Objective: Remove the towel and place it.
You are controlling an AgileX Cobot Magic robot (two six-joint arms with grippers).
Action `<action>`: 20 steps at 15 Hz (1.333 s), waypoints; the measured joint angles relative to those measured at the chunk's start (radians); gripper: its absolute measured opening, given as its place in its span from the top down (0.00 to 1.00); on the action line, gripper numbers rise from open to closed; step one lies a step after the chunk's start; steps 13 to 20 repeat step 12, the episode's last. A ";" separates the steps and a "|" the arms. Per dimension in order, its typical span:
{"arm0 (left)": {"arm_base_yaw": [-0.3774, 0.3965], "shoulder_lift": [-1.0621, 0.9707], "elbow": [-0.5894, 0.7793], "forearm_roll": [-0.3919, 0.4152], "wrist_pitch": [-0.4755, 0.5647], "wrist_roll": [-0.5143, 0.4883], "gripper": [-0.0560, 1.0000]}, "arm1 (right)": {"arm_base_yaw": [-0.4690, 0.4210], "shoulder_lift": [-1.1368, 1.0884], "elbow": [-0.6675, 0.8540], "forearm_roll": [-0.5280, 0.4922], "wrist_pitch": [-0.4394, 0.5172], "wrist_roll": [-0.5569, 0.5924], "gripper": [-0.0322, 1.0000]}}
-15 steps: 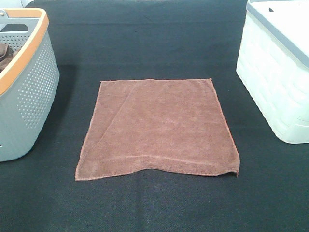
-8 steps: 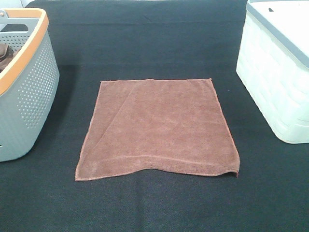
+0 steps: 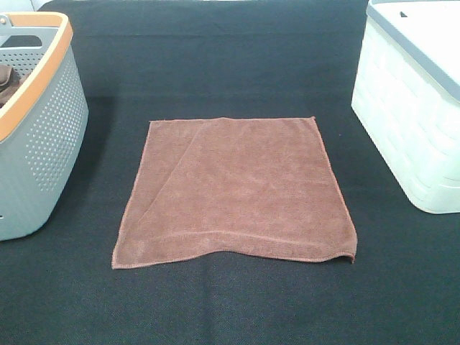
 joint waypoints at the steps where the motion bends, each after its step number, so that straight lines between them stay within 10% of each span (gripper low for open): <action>1: 0.000 0.000 0.000 0.000 0.000 0.000 0.23 | 0.000 0.000 0.000 0.000 0.000 0.000 0.10; 20: 0.000 0.000 0.000 0.000 0.000 0.000 0.23 | 0.000 0.000 0.000 0.000 0.000 0.000 0.10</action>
